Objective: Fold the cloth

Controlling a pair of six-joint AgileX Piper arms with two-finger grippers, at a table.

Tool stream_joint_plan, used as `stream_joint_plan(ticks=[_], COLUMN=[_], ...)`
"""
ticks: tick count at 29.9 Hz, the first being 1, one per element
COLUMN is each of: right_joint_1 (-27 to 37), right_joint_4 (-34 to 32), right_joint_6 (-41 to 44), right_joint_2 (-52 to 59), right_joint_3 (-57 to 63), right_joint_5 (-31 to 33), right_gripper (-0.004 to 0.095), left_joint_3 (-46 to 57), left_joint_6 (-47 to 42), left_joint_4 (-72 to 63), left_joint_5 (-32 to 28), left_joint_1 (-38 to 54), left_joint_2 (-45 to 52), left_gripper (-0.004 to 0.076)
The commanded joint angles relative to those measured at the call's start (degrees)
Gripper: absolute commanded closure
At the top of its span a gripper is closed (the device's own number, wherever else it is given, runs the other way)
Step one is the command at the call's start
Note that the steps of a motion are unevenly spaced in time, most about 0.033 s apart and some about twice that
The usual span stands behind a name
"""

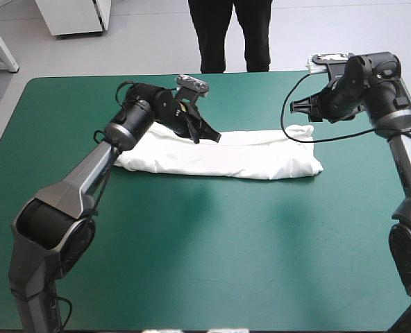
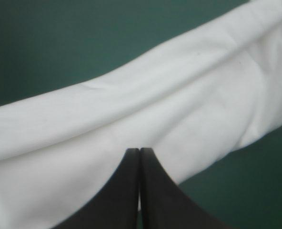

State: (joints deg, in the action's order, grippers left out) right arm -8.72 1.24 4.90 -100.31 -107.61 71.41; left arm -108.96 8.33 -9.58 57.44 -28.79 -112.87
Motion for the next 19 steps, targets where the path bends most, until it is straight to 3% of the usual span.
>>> stream_joint_plan(ticks=[1,13,19], right_joint_1=[2.5,12.2,12.9], right_joint_4=[1.1,14.0,15.5], right_joint_6=[-0.5,-4.9,-6.4], right_joint_2=[5.5,8.2,7.6], right_joint_3=[2.4,8.7,8.7], right_joint_5=[0.2,-1.3,-1.4], right_gripper=[0.0492,0.0494,0.0494], left_joint_3=[-1.6,-1.6,-1.6], left_joint_6=[0.1,0.1,0.1], left_joint_4=[-1.1,-1.5,-2.4], left_joint_5=[-3.1,-6.0,-6.0], left_joint_1=[-2.0,-2.7,-2.7], left_joint_2=[0.2,-8.3,-10.6], left_gripper=[0.0733,0.0733,0.0733])
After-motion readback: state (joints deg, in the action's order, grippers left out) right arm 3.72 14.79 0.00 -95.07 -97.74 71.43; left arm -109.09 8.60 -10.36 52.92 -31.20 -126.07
